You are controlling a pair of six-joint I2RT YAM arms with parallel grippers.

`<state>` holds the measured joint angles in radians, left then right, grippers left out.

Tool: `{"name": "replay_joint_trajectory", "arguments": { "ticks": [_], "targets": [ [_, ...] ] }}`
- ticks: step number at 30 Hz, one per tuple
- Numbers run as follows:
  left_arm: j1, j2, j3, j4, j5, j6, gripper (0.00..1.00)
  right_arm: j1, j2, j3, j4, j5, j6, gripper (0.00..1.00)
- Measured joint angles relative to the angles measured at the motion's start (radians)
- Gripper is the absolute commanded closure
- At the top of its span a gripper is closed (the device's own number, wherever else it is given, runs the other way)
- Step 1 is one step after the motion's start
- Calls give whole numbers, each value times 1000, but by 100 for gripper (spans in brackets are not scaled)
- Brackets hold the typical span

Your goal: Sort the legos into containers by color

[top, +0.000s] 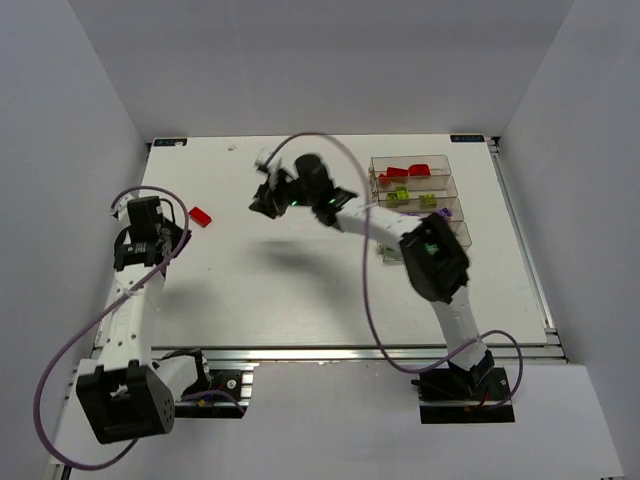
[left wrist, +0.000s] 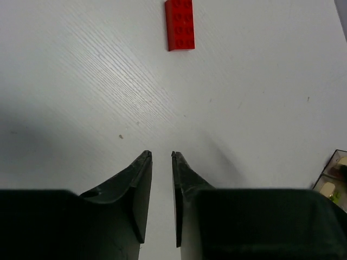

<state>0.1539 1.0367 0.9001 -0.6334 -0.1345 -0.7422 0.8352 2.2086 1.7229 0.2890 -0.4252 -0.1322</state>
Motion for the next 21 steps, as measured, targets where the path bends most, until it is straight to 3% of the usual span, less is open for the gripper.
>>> {"name": "replay_joint_trajectory", "arguments": {
  "ticks": [1,4,9,13,21],
  "targets": [
    [1,30,-11,30,24,-4,45,-42,-53,-17,-8,-52,-2,11],
    [1,167,-18,125,94,-13,24,-160,-218,-90,-42,-156,-58,11],
    [1,467,51,216,145,9,15,-266,-417,-190,-163,-278,-140,13],
    [1,693,214,216,137,48,14,-336,-516,-306,-227,-332,-164,13],
    [1,955,533,180,52,103,16,-472,-629,-460,-270,-372,-158,13]
  ]
}}
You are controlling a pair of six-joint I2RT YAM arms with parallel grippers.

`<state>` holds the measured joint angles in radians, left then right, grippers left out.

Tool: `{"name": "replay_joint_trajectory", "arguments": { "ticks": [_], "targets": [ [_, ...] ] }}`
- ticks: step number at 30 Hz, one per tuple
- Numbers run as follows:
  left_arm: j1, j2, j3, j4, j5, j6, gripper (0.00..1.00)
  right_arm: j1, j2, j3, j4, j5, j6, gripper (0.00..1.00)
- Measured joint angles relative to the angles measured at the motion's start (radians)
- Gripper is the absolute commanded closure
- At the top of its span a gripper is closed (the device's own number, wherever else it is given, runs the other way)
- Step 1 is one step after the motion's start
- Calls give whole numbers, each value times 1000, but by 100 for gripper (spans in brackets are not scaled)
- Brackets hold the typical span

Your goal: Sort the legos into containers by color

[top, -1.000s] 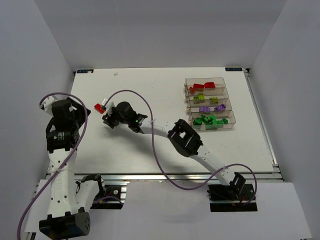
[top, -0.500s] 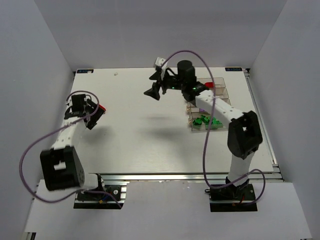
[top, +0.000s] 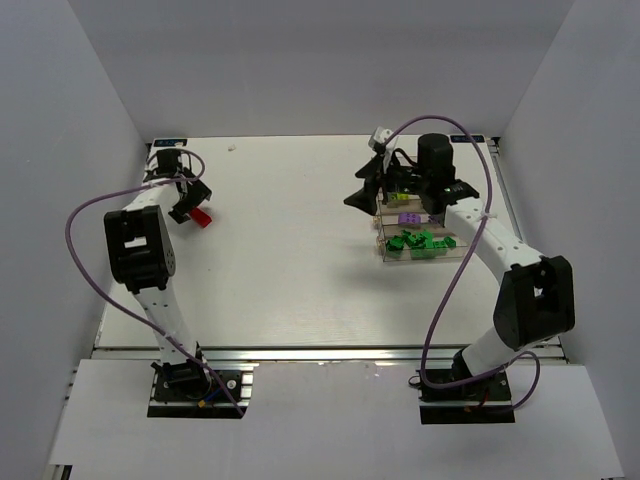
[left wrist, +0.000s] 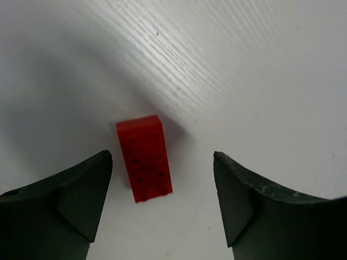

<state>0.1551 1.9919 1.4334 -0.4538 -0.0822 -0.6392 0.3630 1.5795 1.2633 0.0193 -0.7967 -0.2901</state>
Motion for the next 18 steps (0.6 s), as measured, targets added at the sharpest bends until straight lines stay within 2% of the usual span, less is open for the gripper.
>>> {"name": "replay_joint_trajectory", "arguments": {
  "ticks": [6,8,10,11,12,14,18],
  "targets": [
    [0,143,158,-81,-43,34,22,-45,-45,-15,49,-34,58,13],
    [0,153,178,-105,-46,41,29,-71,-49,-16,68,-43,77,13],
    [0,162,188,-124,-46,47,42,-94,-49,-18,84,-45,93,14],
    [0,163,190,-130,-46,48,58,-104,-49,-18,88,-46,100,14],
    [0,163,191,-134,-41,43,65,-113,-49,-18,90,-48,104,14],
    [-1,163,193,-140,-24,47,75,-130,-49,-18,97,-50,110,14],
    [-24,163,199,-151,14,47,85,-153,-51,-30,113,-55,124,14]
  ]
}}
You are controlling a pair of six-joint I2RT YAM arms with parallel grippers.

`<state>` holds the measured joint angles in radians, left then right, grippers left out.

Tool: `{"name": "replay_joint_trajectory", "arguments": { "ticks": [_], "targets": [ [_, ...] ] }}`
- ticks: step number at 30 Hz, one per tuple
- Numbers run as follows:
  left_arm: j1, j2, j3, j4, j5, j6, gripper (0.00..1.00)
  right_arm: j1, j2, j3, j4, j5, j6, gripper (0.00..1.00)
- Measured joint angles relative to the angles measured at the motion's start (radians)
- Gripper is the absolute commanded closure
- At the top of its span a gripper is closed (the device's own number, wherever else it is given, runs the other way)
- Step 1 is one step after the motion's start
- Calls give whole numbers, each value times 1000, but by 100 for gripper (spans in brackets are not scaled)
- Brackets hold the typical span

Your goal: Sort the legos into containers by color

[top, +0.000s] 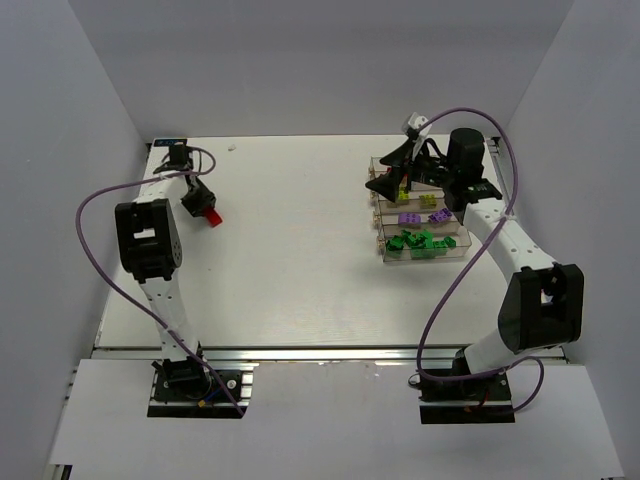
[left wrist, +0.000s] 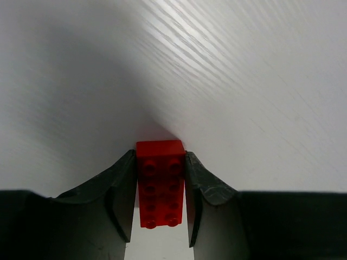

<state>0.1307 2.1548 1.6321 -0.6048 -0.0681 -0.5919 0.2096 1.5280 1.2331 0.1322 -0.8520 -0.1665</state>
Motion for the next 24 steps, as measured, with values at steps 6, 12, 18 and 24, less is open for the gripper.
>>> {"name": "replay_joint_trajectory", "arguments": {
  "ticks": [6,12,18,24],
  "targets": [
    [-182,-2,2,54,132,-65,100,-59,-37,-43,8,-11,14,14],
    [-451,14,99,281,326,-239,100,-161,-109,-87,34,-13,24,91],
    [-600,199,422,613,410,-364,100,-246,-161,-134,57,-26,59,100],
    [-634,452,663,854,336,-430,100,-302,-213,-198,60,-28,74,100]
  ]
}}
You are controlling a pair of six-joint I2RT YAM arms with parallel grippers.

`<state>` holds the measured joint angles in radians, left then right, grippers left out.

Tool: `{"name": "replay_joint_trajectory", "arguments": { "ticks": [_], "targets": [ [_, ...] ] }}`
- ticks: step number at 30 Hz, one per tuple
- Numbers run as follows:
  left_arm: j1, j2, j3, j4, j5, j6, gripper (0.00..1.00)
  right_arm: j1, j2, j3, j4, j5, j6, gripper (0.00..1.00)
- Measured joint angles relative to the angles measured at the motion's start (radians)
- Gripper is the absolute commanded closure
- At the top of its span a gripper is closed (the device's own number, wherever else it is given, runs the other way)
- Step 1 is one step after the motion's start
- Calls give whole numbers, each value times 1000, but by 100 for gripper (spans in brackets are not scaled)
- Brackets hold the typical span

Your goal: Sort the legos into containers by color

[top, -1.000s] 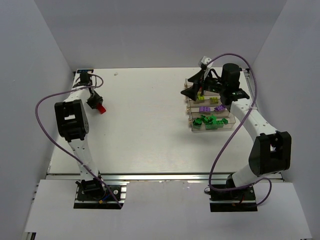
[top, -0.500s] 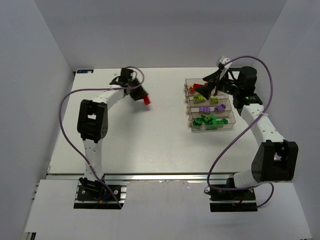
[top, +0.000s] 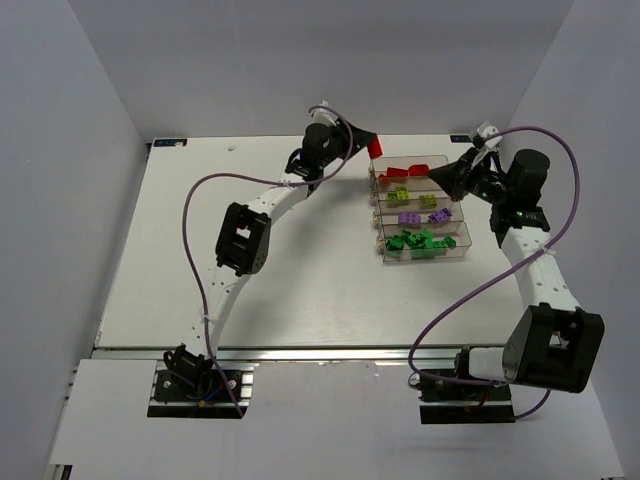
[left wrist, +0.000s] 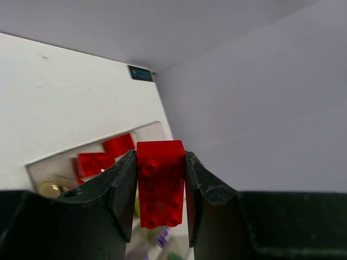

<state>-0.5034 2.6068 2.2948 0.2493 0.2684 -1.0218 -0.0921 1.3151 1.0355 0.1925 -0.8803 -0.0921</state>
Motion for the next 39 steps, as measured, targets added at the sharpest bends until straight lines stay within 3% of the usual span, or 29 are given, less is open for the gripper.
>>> {"name": "replay_joint_trajectory", "arguments": {
  "ticks": [9,23,26,28,30,38,39],
  "targets": [
    [-37,154,46,92,-217,46,100,-58,-58,-72,18,-17,29,100],
    [-97,155,77,145,-323,45,99,-76,-66,-117,28,-24,61,100],
    [-102,155,83,130,-346,51,86,-76,-66,-117,39,-24,66,100],
    [-104,156,88,114,-364,56,84,-76,-66,-117,47,-24,68,100],
    [-106,161,98,99,-378,62,73,-76,-66,-117,50,-24,69,100],
    [-108,174,111,26,-413,87,53,-76,-66,-117,51,-24,77,100],
    [-108,174,111,18,-414,92,42,-76,-66,-117,51,-24,79,100]
  ]
}}
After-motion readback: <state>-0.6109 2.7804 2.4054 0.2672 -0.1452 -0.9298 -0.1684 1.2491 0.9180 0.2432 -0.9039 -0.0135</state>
